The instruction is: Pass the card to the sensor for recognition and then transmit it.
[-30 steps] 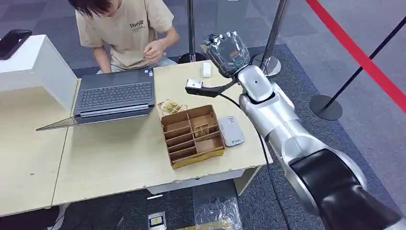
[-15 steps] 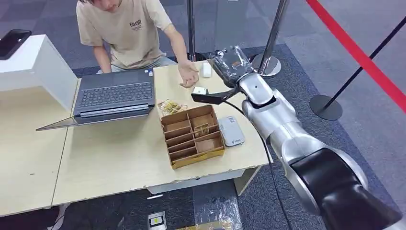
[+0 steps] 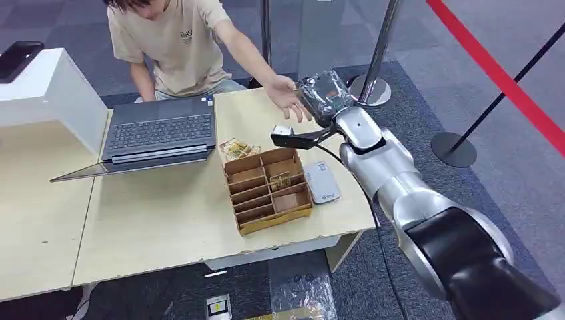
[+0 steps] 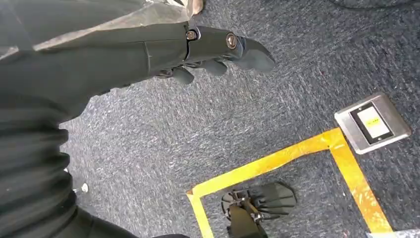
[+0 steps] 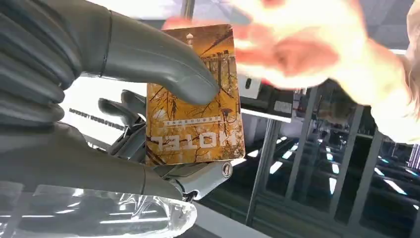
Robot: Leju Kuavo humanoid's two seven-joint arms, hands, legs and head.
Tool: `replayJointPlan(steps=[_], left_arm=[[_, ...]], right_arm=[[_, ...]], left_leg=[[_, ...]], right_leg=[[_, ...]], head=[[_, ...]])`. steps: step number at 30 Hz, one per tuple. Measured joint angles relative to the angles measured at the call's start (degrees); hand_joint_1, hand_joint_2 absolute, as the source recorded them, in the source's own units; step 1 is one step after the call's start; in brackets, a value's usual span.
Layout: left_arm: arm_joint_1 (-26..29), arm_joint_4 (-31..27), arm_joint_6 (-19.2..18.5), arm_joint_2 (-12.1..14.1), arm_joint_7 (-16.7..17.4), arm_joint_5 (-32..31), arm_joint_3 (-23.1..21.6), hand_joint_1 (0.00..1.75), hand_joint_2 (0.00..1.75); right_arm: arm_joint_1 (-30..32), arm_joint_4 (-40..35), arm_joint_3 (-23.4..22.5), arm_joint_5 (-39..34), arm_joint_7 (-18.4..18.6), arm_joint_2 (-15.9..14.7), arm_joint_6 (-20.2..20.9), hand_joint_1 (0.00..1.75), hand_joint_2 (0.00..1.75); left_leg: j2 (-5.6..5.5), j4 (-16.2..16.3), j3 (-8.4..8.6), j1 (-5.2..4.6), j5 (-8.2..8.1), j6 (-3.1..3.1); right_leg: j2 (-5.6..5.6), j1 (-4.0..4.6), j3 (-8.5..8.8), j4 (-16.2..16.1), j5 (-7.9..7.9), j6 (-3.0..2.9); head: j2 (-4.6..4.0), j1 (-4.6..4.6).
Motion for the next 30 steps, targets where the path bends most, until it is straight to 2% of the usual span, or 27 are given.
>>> replayJointPlan(steps=[2, 3, 4, 5, 10, 11, 20, 24, 27, 30], left_arm=[[0.0, 0.0, -0.1, 0.0, 0.0, 0.1, 0.0, 0.00, 1.75], [0.0, 0.0, -0.1, 0.0, 0.0, 0.1, 0.0, 0.00, 1.75], [0.0, 0.0, -0.2, 0.0, 0.0, 0.2, 0.0, 0.00, 1.75], [0.0, 0.0, -0.2, 0.0, 0.0, 0.2, 0.0, 0.00, 1.75], [0.0, 0.0, -0.5, 0.0, 0.0, 0.4, 0.0, 0.00, 1.75], [0.0, 0.0, -0.5, 0.0, 0.0, 0.5, 0.0, 0.00, 1.75], [0.0, 0.0, -0.7, 0.2, -0.1, 0.9, 0.0, 0.00, 1.75], [0.0, 0.0, -0.7, 0.2, -0.1, 1.3, 0.0, 0.00, 1.75], [0.1, 0.0, -0.4, 0.3, -0.1, 2.2, 0.0, 0.00, 1.75], [0.5, 0.0, -0.1, 0.6, -0.5, 3.1, 0.0, 0.00, 1.75]], right_arm=[[0.3, 0.0, 0.0, 0.0, 0.0, -0.1, -0.1, 1.75, 1.75], [0.4, 0.0, 0.1, -0.1, 0.0, -0.1, -0.2, 1.66, 1.75], [0.5, 0.0, 0.1, -0.2, 0.0, -0.2, -0.2, 0.31, 1.75], [0.5, 0.0, 0.2, -0.3, 0.1, -0.2, -0.2, 0.00, 1.75], [0.8, 0.0, 0.3, -0.4, -0.3, -0.2, -0.6, 0.00, 1.75], [1.1, 0.0, 0.3, -0.4, -0.5, -0.2, -0.6, 0.00, 0.00], [2.7, 0.0, 0.6, -2.1, -0.8, -0.2, -0.7, 0.00, 0.00], [3.3, -0.7, 0.5, -6.5, -1.9, -0.3, -3.0, 0.00, 0.00], [4.4, -2.2, -0.3, -13.0, -3.9, -0.3, -4.9, 0.00, 0.00], [6.8, -5.5, -0.8, -18.4, -4.8, -0.3, -4.9, 0.00, 0.00]], left_leg=[[0.00, 0.0, 0.00, 0.00, 0.00, 0.00], [0.00, 0.0, -0.01, 0.00, 0.00, 0.00], [0.01, 0.0, 0.00, 0.00, 0.00, 0.00], [0.00, 0.0, 0.00, 0.00, 0.00, 0.00], [0.00, 0.0, 0.00, 0.00, 0.00, 0.00], [0.00, 0.0, 0.00, 0.00, 0.00, 0.00], [0.00, 0.0, 0.00, 0.00, 0.00, 0.00], [0.00, 0.0, 0.01, 0.00, 0.00, 0.00], [0.00, 0.0, 0.01, 0.01, 0.00, 0.00], [0.00, 0.0, 0.02, 0.02, 0.00, 0.00]], right_leg=[[0.00, 0.00, 0.00, 0.0, 0.00, 0.00], [0.00, 0.00, 0.00, 0.0, 0.00, 0.00], [0.00, 0.00, 0.00, 0.0, 0.00, 0.00], [0.00, 0.00, 0.00, 0.0, 0.00, 0.00], [0.00, 0.00, 0.00, 0.0, 0.00, 0.00], [0.00, 0.00, 0.00, 0.0, 0.00, 0.00], [0.00, 0.00, 0.00, 0.0, 0.00, 0.00], [0.00, 0.00, 0.01, 0.0, 0.00, 0.00], [0.00, 0.00, 0.01, 0.0, 0.00, 0.00], [0.00, 0.01, 0.02, 0.0, -0.01, -0.01]], head=[[0.00, 0.00], [0.00, 0.00], [0.00, 0.00], [0.00, 0.00], [0.00, 0.00], [0.00, 0.00], [0.00, 0.00], [0.00, 0.02], [0.00, 0.00], [0.00, 0.00]])
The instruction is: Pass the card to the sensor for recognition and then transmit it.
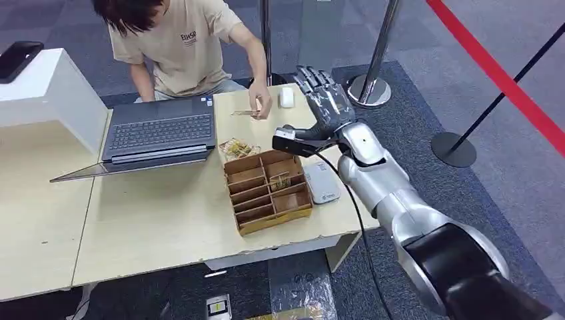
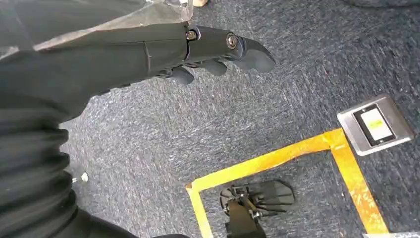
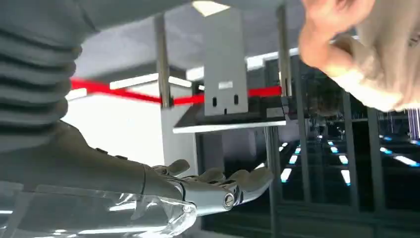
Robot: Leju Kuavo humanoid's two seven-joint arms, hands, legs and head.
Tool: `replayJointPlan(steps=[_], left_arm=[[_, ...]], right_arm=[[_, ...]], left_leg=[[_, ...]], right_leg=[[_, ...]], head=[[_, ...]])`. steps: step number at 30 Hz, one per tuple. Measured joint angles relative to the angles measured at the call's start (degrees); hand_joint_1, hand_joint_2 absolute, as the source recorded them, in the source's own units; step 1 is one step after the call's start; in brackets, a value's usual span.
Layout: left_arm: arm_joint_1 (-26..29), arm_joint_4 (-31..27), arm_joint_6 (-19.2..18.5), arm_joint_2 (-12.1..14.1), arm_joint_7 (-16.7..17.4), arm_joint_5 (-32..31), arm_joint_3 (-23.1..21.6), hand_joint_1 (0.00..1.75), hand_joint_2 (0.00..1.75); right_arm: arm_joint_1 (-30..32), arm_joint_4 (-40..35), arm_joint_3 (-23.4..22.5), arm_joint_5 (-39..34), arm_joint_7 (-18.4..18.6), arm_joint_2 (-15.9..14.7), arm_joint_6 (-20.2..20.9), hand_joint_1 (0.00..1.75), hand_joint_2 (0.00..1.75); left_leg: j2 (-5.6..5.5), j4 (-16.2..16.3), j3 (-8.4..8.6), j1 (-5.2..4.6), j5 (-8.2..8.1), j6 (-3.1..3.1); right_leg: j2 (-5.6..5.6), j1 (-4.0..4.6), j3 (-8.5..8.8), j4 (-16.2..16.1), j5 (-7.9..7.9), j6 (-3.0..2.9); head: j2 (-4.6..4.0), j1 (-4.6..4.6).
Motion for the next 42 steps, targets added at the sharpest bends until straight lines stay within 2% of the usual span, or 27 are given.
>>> replayJointPlan(steps=[3, 6, 7, 9, 13, 19, 31, 33, 35, 36, 38, 39, 42], left_arm=[[0.7, 0.0, 0.5, 0.4, -0.7, 1.1, 0.0, 0.00, 1.75], [1.5, 0.0, 1.2, 0.9, -1.2, 2.4, 0.2, 0.00, 1.75], [1.8, 0.0, 1.4, 1.1, -1.6, 2.7, 0.2, 0.00, 1.75], [2.5, 0.0, 1.6, 1.4, -1.9, 3.2, 0.3, 0.00, 1.75], [3.3, 0.1, 1.8, 2.0, -1.9, 3.5, 0.5, 0.00, 1.75], [3.4, 0.1, 1.8, 2.5, -2.1, 3.5, 0.6, 0.00, 1.75], [3.2, 0.1, 2.1, 2.5, -1.6, 3.5, 0.5, 0.00, 1.75], [3.2, 0.1, 2.1, 2.5, -1.6, 3.4, 0.5, 0.00, 1.75], [3.2, 0.1, 2.1, 2.5, -1.6, 3.4, 0.5, 0.00, 1.75], [3.1, 0.1, 2.1, 2.5, -1.6, 3.4, 0.5, 0.00, 1.75], [3.1, 0.1, 2.0, 2.5, -1.6, 3.4, 0.5, 0.00, 1.75], [3.0, 0.1, 2.0, 2.5, -1.6, 3.4, 0.5, 0.00, 1.75], [2.9, 0.1, 2.1, 2.4, -1.6, 3.4, 0.5, 0.00, 1.75]], right_arm=[[4.3, -5.9, -0.5, -7.4, 0.4, 0.1, 2.5, 0.00, 0.00], [10.2, -14.7, -0.8, -17.3, 2.0, 0.3, 7.0, 0.00, 0.00], [12.0, -17.6, -0.7, -18.8, 3.1, 0.4, 8.3, 0.00, 1.75], [15.7, -23.5, -0.6, -21.5, 4.5, 0.5, 11.9, 0.00, 1.75], [21.6, -33.1, -0.1, -24.1, 5.4, 0.5, 15.9, 0.00, 1.75], [25.3, -41.3, 1.0, -24.0, 5.3, -0.8, 19.7, 0.00, 1.75], [26.8, -45.3, 2.6, -20.6, 5.8, -2.5, 19.7, 0.12, 1.75], [26.7, -45.2, 2.8, -19.9, 5.8, -2.7, 19.7, 0.24, 1.75], [26.7, -45.1, 3.0, -19.4, 5.8, -2.8, 19.6, 0.28, 1.75], [26.6, -44.9, 3.1, -19.2, 5.8, -2.8, 19.6, 0.49, 1.75], [26.5, -44.6, 3.4, -18.9, 5.8, -2.9, 19.6, 0.56, 1.75], [26.4, -44.4, 3.5, -18.6, 5.7, -2.9, 19.6, 0.45, 1.75], [26.2, -43.7, 3.9, -18.2, 5.7, -3.1, 19.5, 0.47, 1.75]], left_leg=[[-0.01, 0.0, -0.01, 0.02, 0.00, 0.00], [0.00, 0.0, 0.00, 0.03, -0.02, -0.02], [-0.02, 0.0, 0.01, 0.04, -0.03, -0.02], [-0.02, 0.0, 0.02, 0.04, -0.06, -0.04], [-0.02, 0.0, 0.01, 0.04, -0.07, -0.04], [0.01, 0.0, 0.02, 0.03, -0.07, -0.03], [0.00, 0.0, 0.01, 0.04, -0.08, -0.03], [-0.01, 0.0, 0.01, 0.04, -0.08, -0.03], [0.00, 0.0, 0.01, 0.04, -0.08, -0.03], [0.00, 0.0, 0.01, 0.03, -0.08, -0.03], [-0.01, 0.0, 0.01, 0.03, -0.08, -0.03], [0.00, 0.0, 0.01, 0.03, -0.08, -0.03], [-0.01, 0.0, 0.01, 0.03, -0.08, -0.03]], right_leg=[[0.00, 0.02, 0.01, 0.0, -0.03, -0.04], [0.00, 0.03, 0.02, 0.0, -0.04, -0.05], [0.00, 0.05, 0.02, 0.0, -0.09, -0.02], [-0.01, 0.05, 0.02, 0.0, -0.12, -0.06], [-0.01, 0.05, 0.01, 0.0, -0.17, -0.05], [0.00, 0.04, 0.02, 0.0, -0.17, -0.04], [0.00, 0.05, 0.02, 0.0, -0.17, -0.04], [0.00, 0.04, 0.02, 0.0, -0.18, -0.04], [0.00, 0.04, 0.03, 0.0, -0.18, -0.04], [0.00, 0.04, 0.03, 0.0, -0.17, -0.04], [0.00, 0.04, 0.03, 0.0, -0.17, -0.04], [0.00, 0.04, 0.03, 0.0, -0.17, -0.04], [0.00, 0.04, 0.03, 0.0, -0.18, -0.04]], head=[[0.00, -0.02], [0.00, -0.02], [0.00, 0.02], [0.00, 0.00], [0.00, 0.02], [0.00, -0.02], [0.00, 0.00], [0.00, 0.00], [0.00, 0.00], [0.00, -0.02], [0.00, 0.00], [0.00, 0.00], [0.00, 0.00]])
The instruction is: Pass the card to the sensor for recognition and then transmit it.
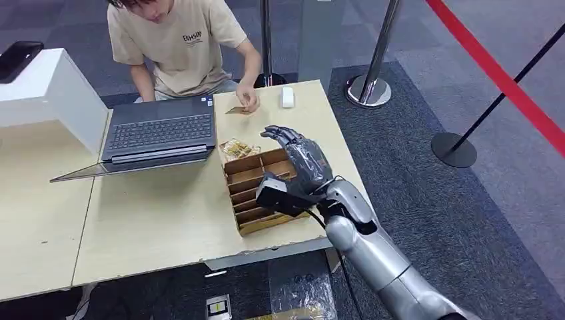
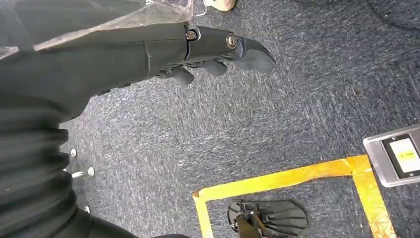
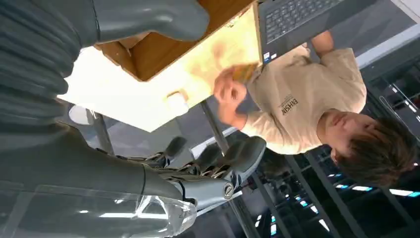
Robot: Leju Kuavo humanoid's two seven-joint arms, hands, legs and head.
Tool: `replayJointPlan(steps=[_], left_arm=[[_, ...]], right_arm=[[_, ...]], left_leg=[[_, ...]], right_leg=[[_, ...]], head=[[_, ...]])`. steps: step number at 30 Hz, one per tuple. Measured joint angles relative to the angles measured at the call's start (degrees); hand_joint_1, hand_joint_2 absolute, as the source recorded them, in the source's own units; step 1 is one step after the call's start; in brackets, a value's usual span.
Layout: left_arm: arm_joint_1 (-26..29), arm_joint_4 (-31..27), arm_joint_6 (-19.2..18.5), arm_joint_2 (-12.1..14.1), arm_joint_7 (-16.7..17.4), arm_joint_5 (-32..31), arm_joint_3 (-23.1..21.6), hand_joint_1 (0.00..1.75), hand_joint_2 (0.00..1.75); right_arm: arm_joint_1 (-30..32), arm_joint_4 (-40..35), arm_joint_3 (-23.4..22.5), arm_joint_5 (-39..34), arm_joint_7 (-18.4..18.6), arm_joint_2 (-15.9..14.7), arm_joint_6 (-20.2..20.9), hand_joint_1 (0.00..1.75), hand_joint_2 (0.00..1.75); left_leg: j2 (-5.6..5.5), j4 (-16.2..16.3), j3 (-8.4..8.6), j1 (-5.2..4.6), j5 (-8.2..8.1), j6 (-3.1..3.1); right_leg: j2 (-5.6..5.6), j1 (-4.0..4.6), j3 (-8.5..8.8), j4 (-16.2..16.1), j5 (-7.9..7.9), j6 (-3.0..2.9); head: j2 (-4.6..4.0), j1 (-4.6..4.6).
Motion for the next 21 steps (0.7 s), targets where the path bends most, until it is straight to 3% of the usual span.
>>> replayJointPlan(steps=[8, 21], left_arm=[[-0.1, 0.0, 0.0, -0.1, 0.0, 0.1, 0.0, 0.00, 1.75], [-0.4, 0.0, -0.4, -0.2, 0.0, 0.0, 0.0, 0.00, 1.75]], right_arm=[[-0.1, 2.1, 0.4, 0.1, -0.4, -0.1, -0.4, 0.33, 1.75], [-0.9, 7.5, 1.5, 2.7, -1.2, -0.2, -1.9, 0.47, 1.75]], left_leg=[[0.00, 0.0, 0.00, 0.00, -0.01, 0.00], [0.00, 0.0, 0.00, 0.00, -0.01, 0.00]], right_leg=[[0.00, 0.00, -0.01, 0.0, -0.01, 0.00], [0.00, 0.00, -0.01, 0.0, -0.01, 0.00]], head=[[0.00, 0.00], [0.00, 0.00]])
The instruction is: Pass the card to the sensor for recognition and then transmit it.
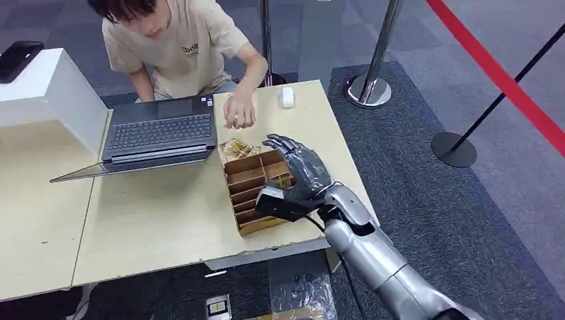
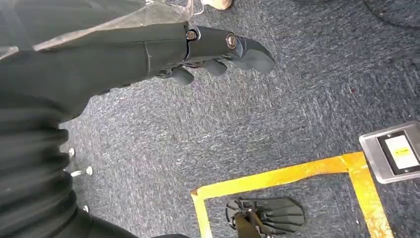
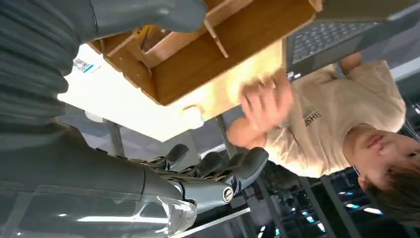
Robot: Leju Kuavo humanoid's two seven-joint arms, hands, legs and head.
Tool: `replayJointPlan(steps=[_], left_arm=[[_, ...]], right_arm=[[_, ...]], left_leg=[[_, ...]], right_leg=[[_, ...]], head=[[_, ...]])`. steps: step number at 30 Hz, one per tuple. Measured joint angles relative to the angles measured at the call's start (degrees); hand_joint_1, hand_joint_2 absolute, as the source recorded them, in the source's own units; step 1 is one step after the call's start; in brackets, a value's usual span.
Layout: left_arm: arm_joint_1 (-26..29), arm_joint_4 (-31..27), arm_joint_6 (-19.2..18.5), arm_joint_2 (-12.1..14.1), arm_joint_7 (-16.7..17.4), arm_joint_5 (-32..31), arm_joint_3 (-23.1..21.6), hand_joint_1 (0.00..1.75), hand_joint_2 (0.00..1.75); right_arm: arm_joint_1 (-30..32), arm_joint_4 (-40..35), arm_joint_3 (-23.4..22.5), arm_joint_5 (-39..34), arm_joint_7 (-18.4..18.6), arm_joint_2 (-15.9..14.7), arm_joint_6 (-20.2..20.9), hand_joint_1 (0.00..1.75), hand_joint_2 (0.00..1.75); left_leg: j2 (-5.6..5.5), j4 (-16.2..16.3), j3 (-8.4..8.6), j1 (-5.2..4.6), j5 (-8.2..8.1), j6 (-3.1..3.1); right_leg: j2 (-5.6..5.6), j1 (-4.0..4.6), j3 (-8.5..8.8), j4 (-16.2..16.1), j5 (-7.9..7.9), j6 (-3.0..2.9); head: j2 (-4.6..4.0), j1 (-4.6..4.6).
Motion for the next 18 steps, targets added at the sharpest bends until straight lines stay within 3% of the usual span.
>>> replayJointPlan(steps=[18], left_arm=[[-0.3, 0.0, -0.3, -0.3, 0.0, 0.0, 0.0, 0.00, 1.75]], right_arm=[[-1.2, 9.2, 1.2, 3.2, -0.7, -0.6, -1.5, 0.65, 1.75]], left_leg=[[0.00, 0.0, -0.01, 0.00, -0.06, -0.02]], right_leg=[[0.00, 0.00, -0.02, 0.0, -0.03, -0.01]], head=[[0.00, 0.00]])
